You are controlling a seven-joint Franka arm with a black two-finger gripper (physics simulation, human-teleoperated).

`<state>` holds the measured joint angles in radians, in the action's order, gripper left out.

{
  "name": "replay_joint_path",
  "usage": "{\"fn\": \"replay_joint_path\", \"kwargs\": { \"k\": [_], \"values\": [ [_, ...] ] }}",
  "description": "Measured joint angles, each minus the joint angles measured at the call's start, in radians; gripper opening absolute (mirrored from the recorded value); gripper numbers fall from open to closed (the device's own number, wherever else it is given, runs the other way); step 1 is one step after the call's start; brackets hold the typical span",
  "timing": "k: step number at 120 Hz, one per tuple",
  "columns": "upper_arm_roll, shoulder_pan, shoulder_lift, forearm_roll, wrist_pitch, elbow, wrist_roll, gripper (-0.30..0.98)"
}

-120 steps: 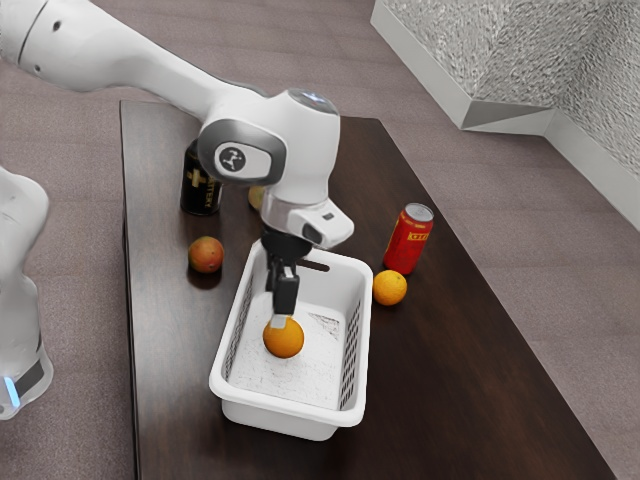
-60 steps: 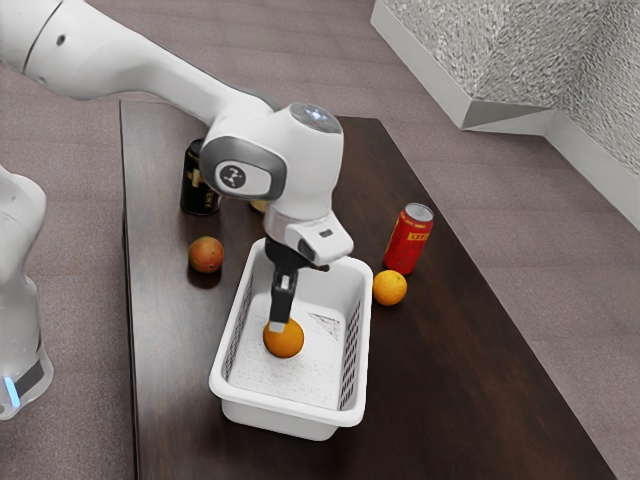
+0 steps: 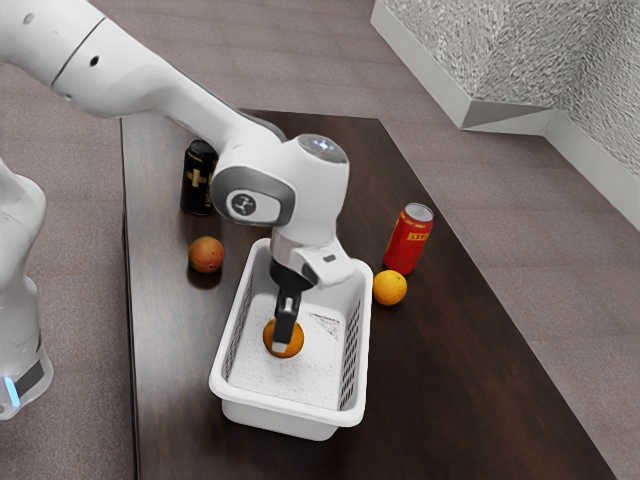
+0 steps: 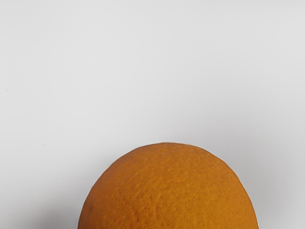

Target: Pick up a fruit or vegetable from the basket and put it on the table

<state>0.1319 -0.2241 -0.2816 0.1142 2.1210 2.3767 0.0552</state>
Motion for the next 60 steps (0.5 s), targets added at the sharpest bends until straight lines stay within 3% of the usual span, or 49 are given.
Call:
{"fn": "replay_joint_path", "kwargs": {
  "k": [60],
  "values": [
    [-0.002, 0.008, 0.044, 0.023, 0.084, 0.037, 0.016, 0.66]
  ]
}}
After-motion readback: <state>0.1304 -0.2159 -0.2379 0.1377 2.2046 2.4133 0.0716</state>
